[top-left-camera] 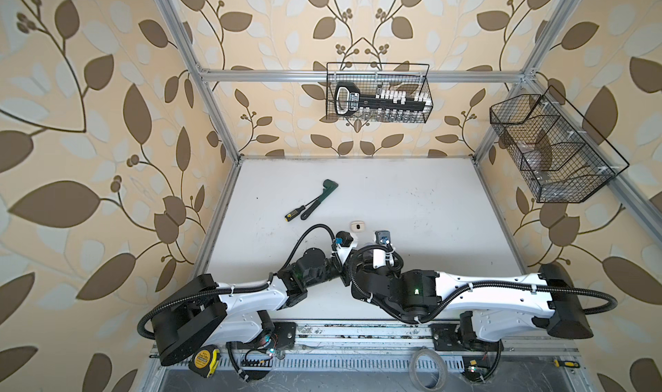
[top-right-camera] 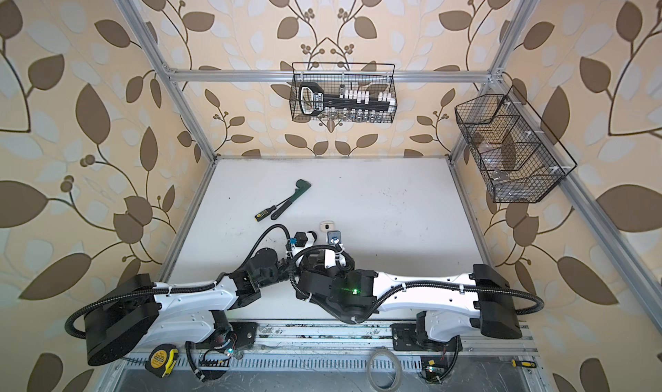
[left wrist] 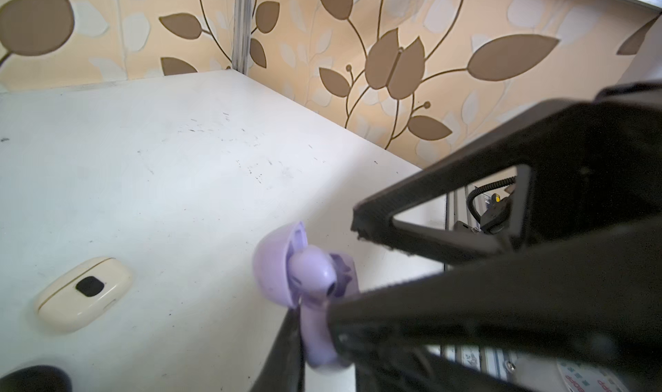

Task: Insert the wireless bluetooth earbuds into the charging case
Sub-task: 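Open the right gripper and draw it back from the case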

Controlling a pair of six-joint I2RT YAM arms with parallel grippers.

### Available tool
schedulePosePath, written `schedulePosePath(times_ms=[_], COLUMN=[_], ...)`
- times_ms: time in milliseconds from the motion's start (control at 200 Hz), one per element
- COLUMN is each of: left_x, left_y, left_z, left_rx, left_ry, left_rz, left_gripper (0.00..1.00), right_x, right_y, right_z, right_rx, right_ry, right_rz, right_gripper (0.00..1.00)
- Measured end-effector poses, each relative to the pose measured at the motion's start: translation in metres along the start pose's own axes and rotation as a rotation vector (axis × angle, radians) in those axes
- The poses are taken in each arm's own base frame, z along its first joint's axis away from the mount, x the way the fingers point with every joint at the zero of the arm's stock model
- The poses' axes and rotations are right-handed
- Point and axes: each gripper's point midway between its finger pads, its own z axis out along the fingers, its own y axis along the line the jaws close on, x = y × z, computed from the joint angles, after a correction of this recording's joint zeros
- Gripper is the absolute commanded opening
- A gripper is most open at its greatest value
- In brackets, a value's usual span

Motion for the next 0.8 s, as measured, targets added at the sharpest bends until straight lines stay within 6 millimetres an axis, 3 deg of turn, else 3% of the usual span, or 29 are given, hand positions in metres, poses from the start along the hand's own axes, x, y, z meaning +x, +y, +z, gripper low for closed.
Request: schedulePosePath(times_ms=[160, 450, 580, 800], left_x=[-0.013, -0.029, -0.029, -0.025], left_y=[-0.004, -0.017, -0.026, -0.040], left_z=[-0.003, -0.016, -0.019, -0.025], left_rx=[0.012, 0.056, 0.099, 0.167], left_ry=[-0.043, -0.113, -0.113, -0.092], left_rz=[0.035, 0.134, 0.189, 0.277], left_gripper=[0.00, 0.00, 0.00, 0.00], right_x=[-0.014, -0.051, -0.043, -0.028], right_y=[0.006, -0.015, -0.020, 0.000], right_z=[-0.023, -0.049, -0.048, -0.049], right_rx=[-0.088, -0.180, -0.230, -0.354], right_ry=[-0.014, -0.064, -0.053, -0.021], right_rz=[0.005, 0.064, 0.033, -0.058], right_gripper=[0.62, 0.45, 0.43, 0.43])
